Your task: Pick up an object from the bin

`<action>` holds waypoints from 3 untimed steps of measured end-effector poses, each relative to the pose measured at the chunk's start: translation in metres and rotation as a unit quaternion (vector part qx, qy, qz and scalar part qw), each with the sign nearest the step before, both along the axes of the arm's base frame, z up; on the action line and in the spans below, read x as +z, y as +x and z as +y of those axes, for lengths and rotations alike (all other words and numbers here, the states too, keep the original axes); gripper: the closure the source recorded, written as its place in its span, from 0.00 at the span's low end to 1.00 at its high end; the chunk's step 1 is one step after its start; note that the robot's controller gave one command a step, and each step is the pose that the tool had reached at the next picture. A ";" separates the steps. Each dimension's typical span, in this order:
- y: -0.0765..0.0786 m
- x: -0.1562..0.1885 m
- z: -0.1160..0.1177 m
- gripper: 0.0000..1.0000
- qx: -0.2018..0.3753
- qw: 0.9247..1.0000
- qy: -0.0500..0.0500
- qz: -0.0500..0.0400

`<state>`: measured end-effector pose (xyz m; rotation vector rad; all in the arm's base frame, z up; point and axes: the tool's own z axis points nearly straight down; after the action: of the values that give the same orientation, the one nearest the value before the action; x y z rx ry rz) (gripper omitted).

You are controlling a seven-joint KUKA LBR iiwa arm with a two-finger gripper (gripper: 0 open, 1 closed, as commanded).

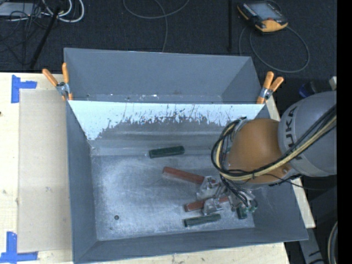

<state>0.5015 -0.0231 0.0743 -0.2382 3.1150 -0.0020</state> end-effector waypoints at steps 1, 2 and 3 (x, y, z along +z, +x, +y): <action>0.000 0.000 0.000 1.00 0.000 1.000 0.000 0.000; -0.002 0.003 0.000 1.00 0.000 1.000 0.000 0.004; -0.005 0.021 0.001 1.00 0.000 1.000 0.000 0.012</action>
Offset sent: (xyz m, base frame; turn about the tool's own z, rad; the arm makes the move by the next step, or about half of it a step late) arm 0.0000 0.0001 0.0910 0.0000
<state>0.4960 -0.0224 0.0957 -0.2394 3.1394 0.0014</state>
